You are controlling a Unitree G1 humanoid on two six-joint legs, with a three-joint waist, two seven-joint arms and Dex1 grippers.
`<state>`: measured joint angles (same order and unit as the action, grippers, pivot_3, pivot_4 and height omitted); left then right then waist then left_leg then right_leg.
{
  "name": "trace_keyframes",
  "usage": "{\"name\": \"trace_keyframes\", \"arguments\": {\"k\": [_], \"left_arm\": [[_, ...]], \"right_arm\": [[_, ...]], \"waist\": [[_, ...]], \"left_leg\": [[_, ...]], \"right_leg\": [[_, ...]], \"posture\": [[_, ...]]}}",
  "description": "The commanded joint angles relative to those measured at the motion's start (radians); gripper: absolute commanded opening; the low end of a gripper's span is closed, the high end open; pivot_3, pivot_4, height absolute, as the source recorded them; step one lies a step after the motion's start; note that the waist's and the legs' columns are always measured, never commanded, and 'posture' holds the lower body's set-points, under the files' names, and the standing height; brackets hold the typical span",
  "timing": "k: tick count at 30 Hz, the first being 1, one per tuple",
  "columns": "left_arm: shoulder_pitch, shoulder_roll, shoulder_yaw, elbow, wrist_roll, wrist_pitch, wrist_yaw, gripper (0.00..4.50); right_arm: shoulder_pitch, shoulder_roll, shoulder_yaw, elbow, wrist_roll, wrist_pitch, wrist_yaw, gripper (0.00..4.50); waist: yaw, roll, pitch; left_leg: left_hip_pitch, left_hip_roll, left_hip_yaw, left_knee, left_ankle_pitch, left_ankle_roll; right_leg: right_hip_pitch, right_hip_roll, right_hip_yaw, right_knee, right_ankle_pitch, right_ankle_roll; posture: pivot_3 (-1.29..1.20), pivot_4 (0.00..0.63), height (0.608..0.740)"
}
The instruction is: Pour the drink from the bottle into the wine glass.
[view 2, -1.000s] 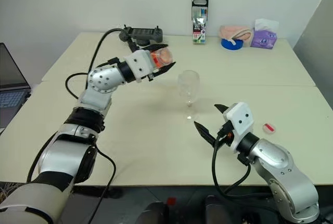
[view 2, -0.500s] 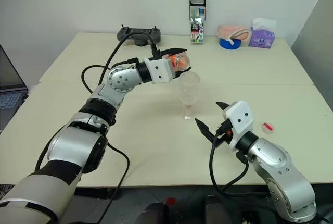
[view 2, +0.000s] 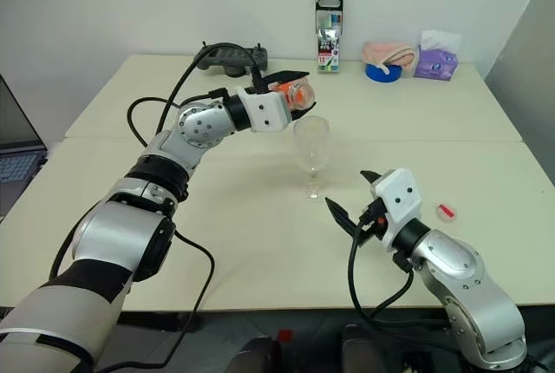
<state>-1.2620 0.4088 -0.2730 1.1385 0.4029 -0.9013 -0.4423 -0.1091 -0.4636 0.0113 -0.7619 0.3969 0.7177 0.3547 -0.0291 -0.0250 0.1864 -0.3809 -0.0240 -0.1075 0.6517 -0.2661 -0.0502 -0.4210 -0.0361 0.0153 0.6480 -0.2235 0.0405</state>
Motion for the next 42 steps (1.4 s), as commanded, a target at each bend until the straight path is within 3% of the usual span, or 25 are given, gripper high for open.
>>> {"name": "trace_keyframes", "arguments": {"k": [1, 42], "left_arm": [[-0.053, 0.021, -0.006, -0.017, 0.023, -0.031, 0.051, 2.18], [-0.136, 0.089, -0.161, 0.022, 0.276, -0.086, 0.315, 2.18]], "right_arm": [[-0.018, -0.008, -0.012, -0.017, 0.004, -0.005, 0.005, 4.5], [-0.061, -0.025, -0.007, -0.049, 0.034, 0.072, 0.003, 4.5]], "waist": [[0.0, 0.0, 0.0], [0.0, 0.0, 0.0]], "left_leg": [[0.0, 0.0, 0.0, 0.0, 0.0, 0.0], [-0.001, 0.0, 0.0, 0.01, 0.0, 0.0]], "right_leg": [[0.0, 0.0, 0.0, 0.0, 0.0, 0.0], [0.001, 0.0, 0.001, 0.005, 0.001, 0.003]], "posture": [[0.0, 0.15, 0.74], [0.0, 0.15, 0.74]]}}
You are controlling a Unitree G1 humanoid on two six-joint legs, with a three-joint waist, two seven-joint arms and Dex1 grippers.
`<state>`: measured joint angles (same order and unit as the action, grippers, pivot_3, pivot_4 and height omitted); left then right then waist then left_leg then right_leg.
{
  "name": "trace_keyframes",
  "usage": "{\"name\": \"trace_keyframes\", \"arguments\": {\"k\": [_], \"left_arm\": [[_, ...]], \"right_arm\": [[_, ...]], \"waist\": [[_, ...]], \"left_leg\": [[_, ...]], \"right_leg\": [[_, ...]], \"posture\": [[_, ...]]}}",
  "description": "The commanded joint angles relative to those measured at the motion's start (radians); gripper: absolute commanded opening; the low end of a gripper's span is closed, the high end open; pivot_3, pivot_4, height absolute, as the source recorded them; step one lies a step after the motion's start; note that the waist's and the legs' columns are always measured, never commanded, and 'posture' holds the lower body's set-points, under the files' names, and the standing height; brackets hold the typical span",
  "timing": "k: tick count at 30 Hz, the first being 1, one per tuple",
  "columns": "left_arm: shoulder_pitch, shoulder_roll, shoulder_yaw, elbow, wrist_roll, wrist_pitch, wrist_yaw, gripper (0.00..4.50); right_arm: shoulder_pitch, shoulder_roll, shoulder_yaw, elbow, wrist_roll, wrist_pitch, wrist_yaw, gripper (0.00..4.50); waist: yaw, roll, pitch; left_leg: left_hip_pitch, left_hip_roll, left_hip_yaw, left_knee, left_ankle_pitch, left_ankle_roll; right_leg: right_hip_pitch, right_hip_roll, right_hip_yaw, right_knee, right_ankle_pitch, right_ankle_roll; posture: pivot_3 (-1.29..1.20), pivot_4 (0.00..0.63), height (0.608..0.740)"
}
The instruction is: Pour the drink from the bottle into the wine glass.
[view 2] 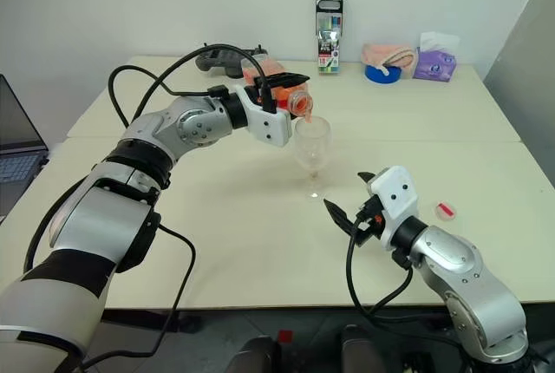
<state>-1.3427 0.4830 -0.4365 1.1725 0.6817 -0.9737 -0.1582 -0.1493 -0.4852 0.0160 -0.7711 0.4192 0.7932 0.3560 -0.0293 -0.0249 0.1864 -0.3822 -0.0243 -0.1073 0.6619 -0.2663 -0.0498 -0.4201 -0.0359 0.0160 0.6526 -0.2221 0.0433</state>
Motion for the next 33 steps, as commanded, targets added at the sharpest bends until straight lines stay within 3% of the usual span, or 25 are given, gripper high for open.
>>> {"name": "trace_keyframes", "arguments": {"k": [1, 33], "left_arm": [[-0.056, 0.015, 0.001, -0.011, -0.001, -0.013, 0.033, 2.18], [-0.09, 0.031, -0.059, 0.003, 0.063, -0.018, 0.125, 2.18]], "right_arm": [[-0.024, -0.002, -0.014, -0.04, 0.014, -0.002, 0.0, 4.5], [-0.084, 0.004, -0.002, -0.04, 0.03, 0.037, -0.039, 4.5]], "waist": [[0.0, 0.0, 0.0], [0.0, 0.0, 0.0]], "left_leg": [[0.0, 0.0, 0.0, 0.0, 0.0, 0.0], [0.001, 0.0, 0.0, 0.001, 0.0, 0.0]], "right_leg": [[0.0, 0.0, 0.0, 0.0, 0.0, 0.0], [-0.001, 0.0, 0.0, 0.004, 0.0, 0.0]], "posture": [[0.0, 0.15, 0.74], [0.0, 0.15, 0.74]]}}
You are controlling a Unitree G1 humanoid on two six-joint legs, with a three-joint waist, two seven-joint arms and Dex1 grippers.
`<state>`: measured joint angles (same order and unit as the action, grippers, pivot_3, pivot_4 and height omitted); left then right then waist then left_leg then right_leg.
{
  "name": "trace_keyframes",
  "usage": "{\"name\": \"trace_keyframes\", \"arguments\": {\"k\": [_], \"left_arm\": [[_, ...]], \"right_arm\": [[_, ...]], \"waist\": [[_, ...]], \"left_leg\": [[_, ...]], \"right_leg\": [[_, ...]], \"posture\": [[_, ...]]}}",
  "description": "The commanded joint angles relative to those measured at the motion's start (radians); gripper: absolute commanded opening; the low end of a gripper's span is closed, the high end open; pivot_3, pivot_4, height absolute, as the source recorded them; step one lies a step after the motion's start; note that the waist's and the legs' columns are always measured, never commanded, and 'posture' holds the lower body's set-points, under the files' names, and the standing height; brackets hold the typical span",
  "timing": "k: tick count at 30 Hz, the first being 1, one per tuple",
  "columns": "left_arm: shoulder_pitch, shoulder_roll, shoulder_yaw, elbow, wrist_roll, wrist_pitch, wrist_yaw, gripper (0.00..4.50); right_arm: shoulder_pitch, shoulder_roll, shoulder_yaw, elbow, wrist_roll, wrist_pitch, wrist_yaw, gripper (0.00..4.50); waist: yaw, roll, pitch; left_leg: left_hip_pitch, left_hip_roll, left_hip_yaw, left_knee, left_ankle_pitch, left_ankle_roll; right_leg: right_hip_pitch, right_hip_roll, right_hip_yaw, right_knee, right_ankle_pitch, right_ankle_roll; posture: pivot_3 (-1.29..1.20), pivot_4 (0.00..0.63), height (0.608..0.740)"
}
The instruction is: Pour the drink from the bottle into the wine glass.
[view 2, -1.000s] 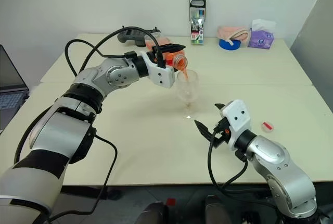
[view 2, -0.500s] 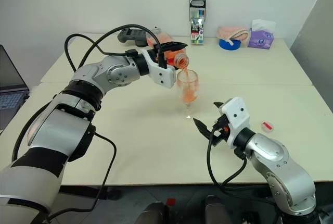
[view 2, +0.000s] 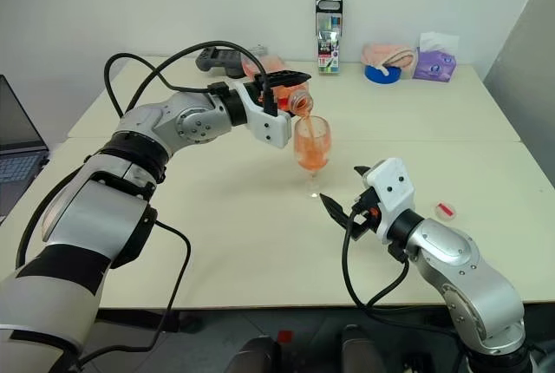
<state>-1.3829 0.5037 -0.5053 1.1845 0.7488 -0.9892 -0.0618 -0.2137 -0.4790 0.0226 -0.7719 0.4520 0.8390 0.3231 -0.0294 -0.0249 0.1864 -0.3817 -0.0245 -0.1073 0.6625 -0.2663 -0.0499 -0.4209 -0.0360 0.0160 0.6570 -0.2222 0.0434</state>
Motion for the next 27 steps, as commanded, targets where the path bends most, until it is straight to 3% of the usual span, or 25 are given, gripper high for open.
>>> {"name": "trace_keyframes", "arguments": {"k": [1, 15, 27], "left_arm": [[-0.05, 0.011, 0.008, -0.009, -0.004, -0.002, 0.032, 2.18], [-0.04, -0.001, 0.042, 0.009, -0.057, 0.012, -0.005, 2.18], [0.03, -0.082, 0.294, -0.002, -0.5, 0.12, -0.489, 2.18]], "right_arm": [[-0.021, -0.003, -0.009, -0.038, -0.003, -0.009, -0.006, 4.5], [-0.042, 0.014, -0.01, -0.043, -0.006, -0.012, -0.024, 4.5], [-0.12, -0.022, -0.048, -0.007, 0.008, -0.018, 0.007, 4.5]], "waist": [[0.0, 0.0, 0.0], [0.0, 0.0, 0.0], [-0.004, 0.0, 0.0]], "left_leg": [[0.0, 0.0, 0.0, 0.0, 0.0, 0.0], [0.0, 0.0, 0.0, 0.0, 0.0, 0.0], [0.001, 0.0, 0.0, 0.0, 0.0, 0.0]], "right_leg": [[0.0, 0.0, 0.0, 0.0, 0.0, 0.0], [0.0, 0.0, 0.0, 0.0, 0.0, 0.0], [0.0, 0.0, 0.0, 0.002, 0.0, -0.001]], "posture": [[0.0, 0.15, 0.74], [0.0, 0.15, 0.74], [0.0, 0.15, 0.74]]}}
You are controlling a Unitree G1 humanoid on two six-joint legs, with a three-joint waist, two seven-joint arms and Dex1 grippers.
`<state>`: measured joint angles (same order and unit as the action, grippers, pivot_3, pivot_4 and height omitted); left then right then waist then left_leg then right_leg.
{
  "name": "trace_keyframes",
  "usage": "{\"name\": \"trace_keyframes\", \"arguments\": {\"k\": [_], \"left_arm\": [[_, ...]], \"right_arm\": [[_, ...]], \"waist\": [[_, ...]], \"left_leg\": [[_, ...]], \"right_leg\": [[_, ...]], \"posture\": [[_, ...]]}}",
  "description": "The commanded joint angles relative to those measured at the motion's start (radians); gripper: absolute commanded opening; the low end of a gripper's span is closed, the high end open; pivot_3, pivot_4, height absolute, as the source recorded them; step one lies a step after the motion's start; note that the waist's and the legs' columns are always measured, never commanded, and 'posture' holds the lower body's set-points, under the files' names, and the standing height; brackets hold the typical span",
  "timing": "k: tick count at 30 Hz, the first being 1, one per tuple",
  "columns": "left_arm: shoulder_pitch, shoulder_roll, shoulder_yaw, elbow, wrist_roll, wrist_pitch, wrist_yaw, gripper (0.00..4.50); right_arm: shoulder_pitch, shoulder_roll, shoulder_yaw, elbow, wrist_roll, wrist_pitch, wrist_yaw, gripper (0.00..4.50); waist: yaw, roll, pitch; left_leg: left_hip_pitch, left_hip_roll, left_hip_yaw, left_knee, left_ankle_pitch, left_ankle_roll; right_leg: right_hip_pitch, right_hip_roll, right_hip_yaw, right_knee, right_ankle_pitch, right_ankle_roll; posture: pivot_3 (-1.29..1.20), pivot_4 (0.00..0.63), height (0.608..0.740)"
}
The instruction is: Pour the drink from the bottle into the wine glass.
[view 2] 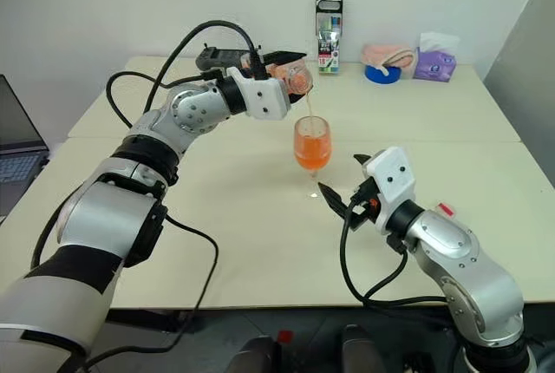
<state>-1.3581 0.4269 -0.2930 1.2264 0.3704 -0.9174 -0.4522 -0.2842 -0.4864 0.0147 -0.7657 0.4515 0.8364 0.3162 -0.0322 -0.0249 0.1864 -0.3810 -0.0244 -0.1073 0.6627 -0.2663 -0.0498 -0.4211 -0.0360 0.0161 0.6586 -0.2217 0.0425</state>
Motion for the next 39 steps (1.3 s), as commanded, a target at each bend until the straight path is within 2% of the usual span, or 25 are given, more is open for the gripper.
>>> {"name": "trace_keyframes", "arguments": {"k": [1, 5, 9, 11, 15, 20, 29, 30, 35, 39], "left_arm": [[0.013, -0.006, 0.101, -0.053, -0.153, 0.069, -0.133, 2.18], [0.066, -0.006, 0.297, -0.095, -0.401, 0.345, -0.264, 2.18], [0.152, 0.033, 0.403, -0.176, -0.508, 0.56, -0.281, 2.18], [0.217, 0.039, 0.472, -0.243, -0.579, 0.697, -0.239, 2.18], [0.341, 0.036, 0.548, -0.383, -0.637, 0.851, -0.131, 2.18], [0.451, 0.007, 0.564, -0.458, -0.604, 0.868, 0.032, 2.18], [0.544, -0.023, 0.55, -0.523, -0.584, 0.876, 0.117, 2.18], [0.545, -0.022, 0.555, -0.524, -0.588, 0.878, 0.124, 2.91], [0.549, -0.008, 0.55, -0.522, -0.578, 0.88, 0.14, 4.47], [0.558, -0.007, 0.543, -0.536, -0.581, 0.894, 0.13, 4.47]], "right_arm": [[-0.068, -0.019, -0.046, -0.011, 0.016, -0.01, 0.018, 4.5], [-0.216, -0.041, -0.09, 0.007, 0.101, 0.047, 0.06, 4.5], [-0.307, -0.061, -0.074, 0.035, 0.172, 0.083, 0.121, 4.5], [-0.359, -0.057, -0.038, 0.044, 0.209, 0.102, 0.154, 4.5], [-0.444, -0.041, 0.038, 0.07, 0.242, 0.157, 0.17, 4.5], [-0.512, -0.017, 0.095, 0.109, 0.246, 0.171, 0.182, 4.5], [-0.518, -0.03, 0.111, 0.133, 0.216, 0.148, 0.204, 4.5], [-0.517, -0.034, 0.116, 0.132, 0.21, 0.146, 0.207, 4.5], [-0.515, -0.032, 0.121, 0.135, 0.193, 0.139, 0.21, 4.5], [-0.517, -0.028, 0.123, 0.14, 0.181, 0.134, 0.212, 4.5]], "waist": [[-0.002, 0.0, 0.0], [-0.007, 0.0, 0.0], [-0.016, 0.0, 0.0], [-0.019, 0.0, 0.0], [-0.021, 0.0, 0.0], [-0.009, 0.0, 0.0], [0.003, 0.0, 0.0], [0.003, 0.0, 0.0], [0.003, 0.0, 0.0], [0.003, 0.0, 0.0]], "left_leg": [[0.0, 0.0, 0.0, 0.0, 0.0, 0.0], [0.0, 0.0, 0.0, 0.0, 0.0, 0.0], [0.001, 0.001, -0.001, 0.0, 0.0, 0.0], [0.001, 0.001, -0.002, 0.0, 0.0, 0.0], [0.001, 0.001, -0.003, 0.001, 0.0, 0.0], [0.001, 0.001, -0.003, 0.001, 0.0, 0.0], [0.001, 0.0, -0.002, 0.001, 0.0, 0.0], [0.001, 0.0, -0.002, 0.001, 0.0, 0.0], [0.001, 0.0, -0.002, 0.001, 0.0, 0.0], [0.001, 0.0, -0.002, 0.001, 0.0, 0.0]], "right_leg": [[0.0, 0.0, 0.0, 0.0, 0.0, 0.0], [-0.001, 0.0, 0.0, 0.002, 0.001, -0.001], [-0.001, 0.001, -0.001, 0.003, 0.002, -0.003], [-0.001, 0.001, -0.001, 0.004, 0.002, -0.004], [-0.001, 0.0, -0.002, 0.004, 0.002, -0.004], [-0.001, 0.0, -0.002, 0.004, 0.003, -0.004], [-0.001, -0.001, -0.001, 0.003, 0.003, -0.005], [-0.001, -0.001, -0.001, 0.004, 0.003, -0.005], [-0.001, -0.001, -0.001, 0.004, 0.003, -0.005], [-0.001, -0.001, -0.001, 0.004, 0.003, -0.005]], "posture": [[0.0, 0.15, 0.74], [0.0, 0.15, 0.74], [0.0, 0.15, 0.74], [0.0, 0.15, 0.74], [0.0, 0.15, 0.74], [0.0, 0.15, 0.74], [0.0, 0.15, 0.74], [0.0, 0.15, 0.74], [0.0, 0.15, 0.74], [0.0, 0.15, 0.74]]}}
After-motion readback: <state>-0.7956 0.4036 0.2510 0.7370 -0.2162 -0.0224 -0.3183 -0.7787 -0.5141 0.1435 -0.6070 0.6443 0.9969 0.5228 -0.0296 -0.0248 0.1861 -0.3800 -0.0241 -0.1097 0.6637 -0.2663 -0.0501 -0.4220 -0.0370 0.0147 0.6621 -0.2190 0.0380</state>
